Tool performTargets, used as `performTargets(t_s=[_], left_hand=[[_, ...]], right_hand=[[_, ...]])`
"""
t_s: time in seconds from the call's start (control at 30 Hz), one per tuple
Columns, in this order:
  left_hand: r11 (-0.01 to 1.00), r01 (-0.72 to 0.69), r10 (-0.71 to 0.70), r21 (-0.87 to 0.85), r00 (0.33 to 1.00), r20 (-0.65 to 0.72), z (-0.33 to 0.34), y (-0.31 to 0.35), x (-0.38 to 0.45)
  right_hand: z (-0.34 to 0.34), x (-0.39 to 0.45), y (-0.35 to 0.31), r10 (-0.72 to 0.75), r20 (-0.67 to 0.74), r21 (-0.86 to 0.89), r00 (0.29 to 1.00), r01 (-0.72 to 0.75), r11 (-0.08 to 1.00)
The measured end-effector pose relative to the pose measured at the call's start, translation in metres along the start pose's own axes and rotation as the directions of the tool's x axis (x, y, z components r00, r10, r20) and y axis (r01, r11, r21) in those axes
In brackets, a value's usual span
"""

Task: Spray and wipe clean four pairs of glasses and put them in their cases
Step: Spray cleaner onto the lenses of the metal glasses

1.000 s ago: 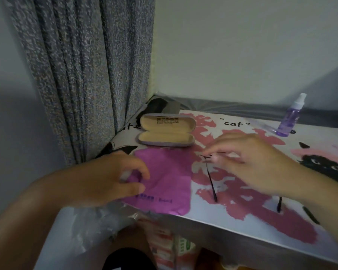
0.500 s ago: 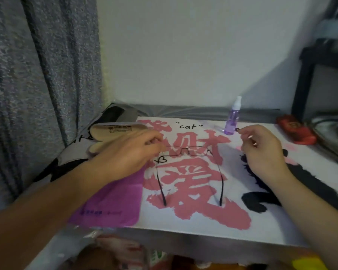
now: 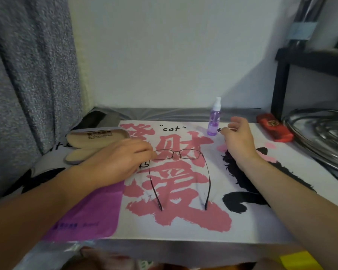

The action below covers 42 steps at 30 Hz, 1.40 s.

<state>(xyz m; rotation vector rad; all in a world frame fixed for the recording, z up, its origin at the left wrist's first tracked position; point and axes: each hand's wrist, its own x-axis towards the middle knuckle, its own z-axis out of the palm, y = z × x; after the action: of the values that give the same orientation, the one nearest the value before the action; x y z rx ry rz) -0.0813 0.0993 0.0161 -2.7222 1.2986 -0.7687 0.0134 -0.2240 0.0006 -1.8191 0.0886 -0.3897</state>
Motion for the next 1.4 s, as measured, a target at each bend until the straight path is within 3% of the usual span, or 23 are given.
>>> performTargets(t_s=[0.1, 0.27, 0.47, 0.53, 0.6, 0.67, 0.77, 0.87, 1.07, 1.27, 1.4], left_hand=[[0.999, 0.019, -0.019, -0.026, 0.999, 0.026, 0.000, -0.001, 0.000], [0.991, 0.093, -0.089, -0.100, 0.995, 0.037, 0.007, -0.005, 0.004], [0.921, 0.267, -0.297, -0.284, 0.953, -0.065, -0.007, 0.013, 0.007], [0.819, 0.391, -0.473, -0.421, 0.874, -0.109, -0.018, 0.029, 0.009], [0.592, 0.501, -0.679, -0.631, 0.732, -0.057, -0.030, 0.045, 0.009], [0.357, 0.488, -0.788, -0.796, 0.615, 0.024, -0.043, 0.061, 0.003], [0.210, 0.423, -0.865, -0.881, 0.501, 0.035, -0.062, 0.090, -0.013], [0.199, 0.364, -0.910, -0.910, 0.413, -0.034, -0.073, 0.118, -0.029], [0.286, 0.399, -0.926, -0.871, 0.349, -0.144, -0.068, 0.153, -0.054], [0.345, 0.424, -0.933, -0.837, 0.255, -0.256, -0.063, 0.175, -0.074], [0.355, 0.468, -0.932, -0.810, 0.245, -0.267, -0.058, 0.194, -0.085]], right_hand=[[0.007, 0.016, -0.003, -0.078, 0.035, -0.011, 0.996, 0.079, 0.997], [0.015, 0.033, -0.003, -0.080, 0.127, 0.068, 0.989, 0.072, 0.995], [0.012, 0.024, -0.004, -0.092, 0.114, 0.165, 0.989, 0.072, 0.984], [0.004, 0.014, -0.002, -0.049, 0.140, 0.242, 0.989, 0.014, 0.970], [-0.005, -0.001, -0.006, -0.005, 0.140, 0.240, 0.990, -0.029, 0.970], [-0.016, -0.019, -0.017, 0.017, 0.135, 0.326, 0.991, -0.061, 0.944], [-0.037, -0.057, -0.044, 0.007, 0.192, 0.499, 0.981, -0.104, 0.860], [-0.055, -0.098, -0.064, -0.058, 0.312, 0.498, 0.948, -0.112, 0.860], [-0.068, -0.166, -0.082, -0.175, 0.380, 0.598, 0.908, -0.097, 0.795], [-0.074, -0.217, -0.066, 0.012, 0.282, 0.541, 0.959, -0.169, 0.824], [-0.070, -0.252, -0.059, 0.117, 0.303, 0.460, 0.946, -0.253, 0.851]])
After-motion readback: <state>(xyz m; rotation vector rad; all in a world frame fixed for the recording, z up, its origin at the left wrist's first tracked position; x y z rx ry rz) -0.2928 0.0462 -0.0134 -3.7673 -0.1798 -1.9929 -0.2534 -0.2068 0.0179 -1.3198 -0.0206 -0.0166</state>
